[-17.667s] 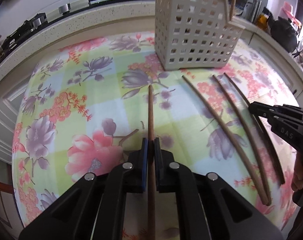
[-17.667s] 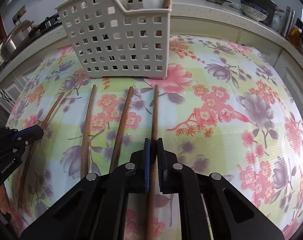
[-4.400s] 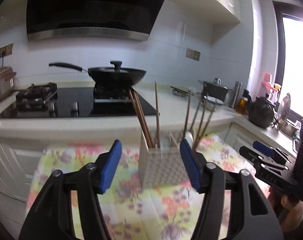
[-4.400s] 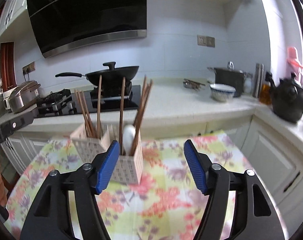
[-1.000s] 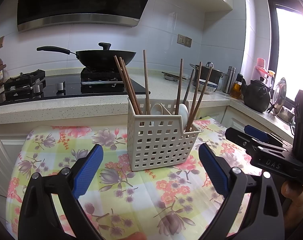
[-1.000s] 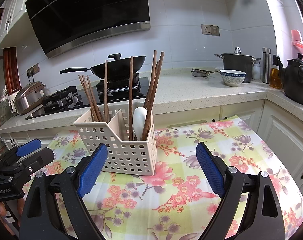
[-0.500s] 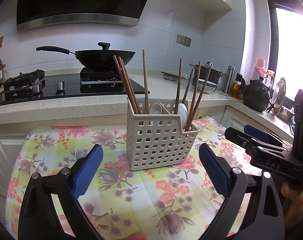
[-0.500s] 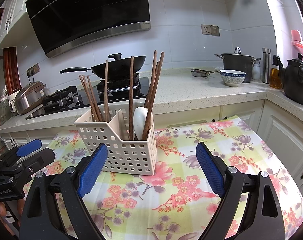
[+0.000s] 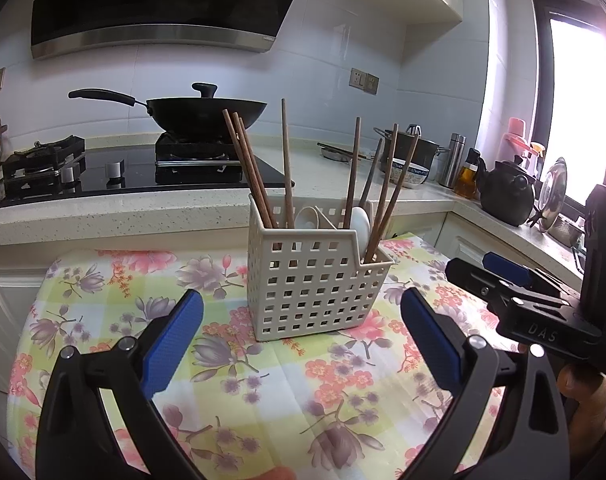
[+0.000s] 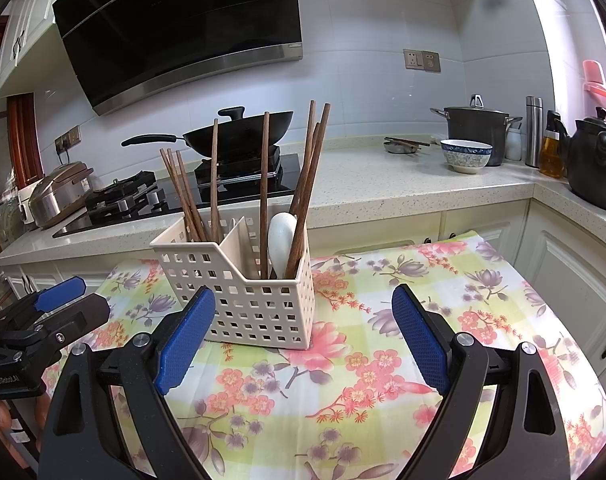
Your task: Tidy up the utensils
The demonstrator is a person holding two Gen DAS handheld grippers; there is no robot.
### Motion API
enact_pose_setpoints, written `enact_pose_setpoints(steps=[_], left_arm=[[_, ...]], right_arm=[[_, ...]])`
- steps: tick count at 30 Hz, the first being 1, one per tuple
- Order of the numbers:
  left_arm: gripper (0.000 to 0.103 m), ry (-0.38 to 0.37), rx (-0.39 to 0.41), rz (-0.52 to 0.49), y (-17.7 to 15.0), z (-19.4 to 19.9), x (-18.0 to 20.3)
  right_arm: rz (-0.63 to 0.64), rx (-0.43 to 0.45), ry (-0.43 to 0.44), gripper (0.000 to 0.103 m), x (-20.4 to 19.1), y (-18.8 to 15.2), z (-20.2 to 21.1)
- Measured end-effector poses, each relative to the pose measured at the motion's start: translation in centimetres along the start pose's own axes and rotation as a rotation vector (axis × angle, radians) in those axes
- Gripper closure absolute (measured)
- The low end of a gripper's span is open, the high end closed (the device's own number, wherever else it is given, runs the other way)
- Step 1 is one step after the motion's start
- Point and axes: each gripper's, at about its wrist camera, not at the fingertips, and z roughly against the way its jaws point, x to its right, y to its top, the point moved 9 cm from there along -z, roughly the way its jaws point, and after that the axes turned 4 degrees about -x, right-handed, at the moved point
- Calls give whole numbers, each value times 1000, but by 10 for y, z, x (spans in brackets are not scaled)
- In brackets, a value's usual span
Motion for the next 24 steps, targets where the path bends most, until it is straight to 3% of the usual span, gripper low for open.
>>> enact_pose_setpoints(steps=[12,24], left_arm=[[6,5,43,-22,4,4,2],[5,7,24,-10,3,1,-2]], right_arm=[[-1,-1,0,19,0,0,-1],[1,-1,1,19,1,-4,0]])
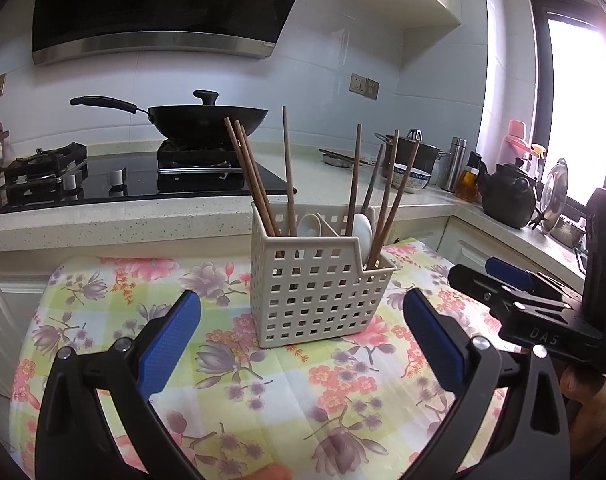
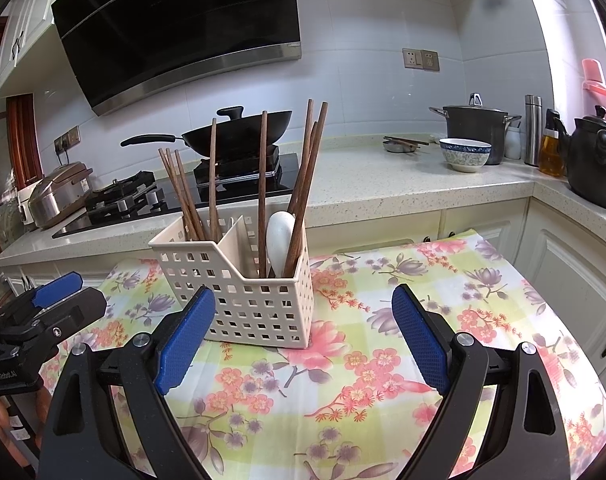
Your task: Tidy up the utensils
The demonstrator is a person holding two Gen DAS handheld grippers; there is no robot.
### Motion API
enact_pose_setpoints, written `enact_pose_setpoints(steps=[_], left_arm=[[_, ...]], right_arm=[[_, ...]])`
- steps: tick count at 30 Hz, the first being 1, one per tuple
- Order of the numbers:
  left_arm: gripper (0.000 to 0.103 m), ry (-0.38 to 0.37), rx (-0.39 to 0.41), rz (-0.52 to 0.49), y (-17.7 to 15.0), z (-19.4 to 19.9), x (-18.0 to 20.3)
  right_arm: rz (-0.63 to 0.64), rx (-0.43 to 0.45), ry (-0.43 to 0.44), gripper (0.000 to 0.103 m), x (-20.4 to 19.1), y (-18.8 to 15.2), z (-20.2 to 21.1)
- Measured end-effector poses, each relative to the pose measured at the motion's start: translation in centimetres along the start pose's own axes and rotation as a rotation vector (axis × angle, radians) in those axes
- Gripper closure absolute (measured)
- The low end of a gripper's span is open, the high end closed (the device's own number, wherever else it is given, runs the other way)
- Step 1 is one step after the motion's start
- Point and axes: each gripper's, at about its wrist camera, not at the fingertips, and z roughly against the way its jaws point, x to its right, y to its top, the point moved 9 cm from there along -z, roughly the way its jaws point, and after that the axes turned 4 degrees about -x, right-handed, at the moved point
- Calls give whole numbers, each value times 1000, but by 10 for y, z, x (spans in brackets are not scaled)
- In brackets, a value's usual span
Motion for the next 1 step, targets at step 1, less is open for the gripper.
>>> enact_pose_setpoints(steps=[1], left_arm=[[5,-2,-1,-1,0,0,1]], right_arm=[[0,-1,1,19,0,0,0]])
